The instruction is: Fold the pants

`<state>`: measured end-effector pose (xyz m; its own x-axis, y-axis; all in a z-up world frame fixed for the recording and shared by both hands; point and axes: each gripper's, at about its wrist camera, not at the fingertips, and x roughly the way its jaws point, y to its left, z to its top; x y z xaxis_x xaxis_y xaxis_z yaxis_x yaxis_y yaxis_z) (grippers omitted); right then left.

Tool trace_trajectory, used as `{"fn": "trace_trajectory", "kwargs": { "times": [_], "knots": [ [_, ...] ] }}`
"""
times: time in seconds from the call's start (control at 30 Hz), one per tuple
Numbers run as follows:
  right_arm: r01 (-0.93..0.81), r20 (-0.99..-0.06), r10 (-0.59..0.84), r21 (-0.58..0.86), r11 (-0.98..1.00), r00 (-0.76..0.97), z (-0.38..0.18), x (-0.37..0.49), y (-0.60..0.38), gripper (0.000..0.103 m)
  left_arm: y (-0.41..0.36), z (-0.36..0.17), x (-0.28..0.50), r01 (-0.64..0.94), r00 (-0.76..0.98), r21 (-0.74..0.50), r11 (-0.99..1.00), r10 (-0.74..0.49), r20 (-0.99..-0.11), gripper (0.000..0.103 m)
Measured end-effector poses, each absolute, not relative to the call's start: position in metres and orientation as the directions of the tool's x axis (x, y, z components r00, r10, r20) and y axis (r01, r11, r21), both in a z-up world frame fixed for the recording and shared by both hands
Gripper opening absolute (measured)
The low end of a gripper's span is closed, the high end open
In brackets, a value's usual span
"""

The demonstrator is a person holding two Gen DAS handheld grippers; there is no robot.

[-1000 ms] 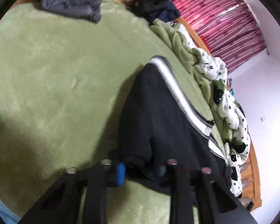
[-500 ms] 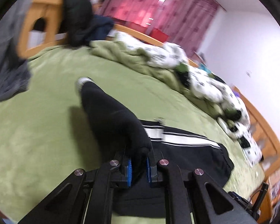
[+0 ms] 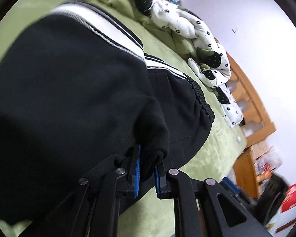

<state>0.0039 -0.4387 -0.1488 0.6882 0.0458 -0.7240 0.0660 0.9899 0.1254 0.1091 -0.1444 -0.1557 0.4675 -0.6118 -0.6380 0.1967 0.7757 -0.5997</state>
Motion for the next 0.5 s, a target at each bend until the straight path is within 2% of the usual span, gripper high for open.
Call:
{"fn": "trace_trajectory", "kwargs": {
  "times": [0.07,0.13,0.23,0.27,0.37,0.5],
  "knots": [
    [0.042,-0.718,0.066,0.132,0.99,0.693,-0.144,0.009,-0.431,0.05,-0.135,-0.142,0.099,0.214,0.475,-0.605,0.767,-0.623,-0.621,0.018],
    [0.005,-0.708,0.096,0.139,0.99,0.699,-0.139,0.02,-0.417,0.056,-0.119,-0.13,0.088,0.257,0.45,-0.647,0.718,-0.681,-0.578,0.041],
    [-0.063,-0.678,0.194,0.212,0.975,0.709,-0.132,0.046,-0.391,0.061,-0.078,-0.106,0.06,0.28,0.547,-0.604,0.746,-0.641,-0.539,0.053],
    [-0.085,-0.671,0.236,0.251,0.964,0.703,-0.132,0.058,-0.382,0.065,-0.068,-0.102,0.055,0.28,0.571,-0.584,0.762,-0.621,-0.537,0.054],
    [-0.122,-0.656,0.34,0.355,0.927,0.674,-0.138,0.09,-0.354,0.067,-0.031,-0.102,0.042,0.211,0.617,-0.519,0.828,-0.524,-0.586,0.056],
    [-0.087,-0.693,0.391,0.431,0.898,0.605,-0.169,0.14,-0.322,0.067,0.008,-0.12,0.038,0.106,0.614,-0.545,0.832,-0.485,-0.622,0.056]
  ]
}}
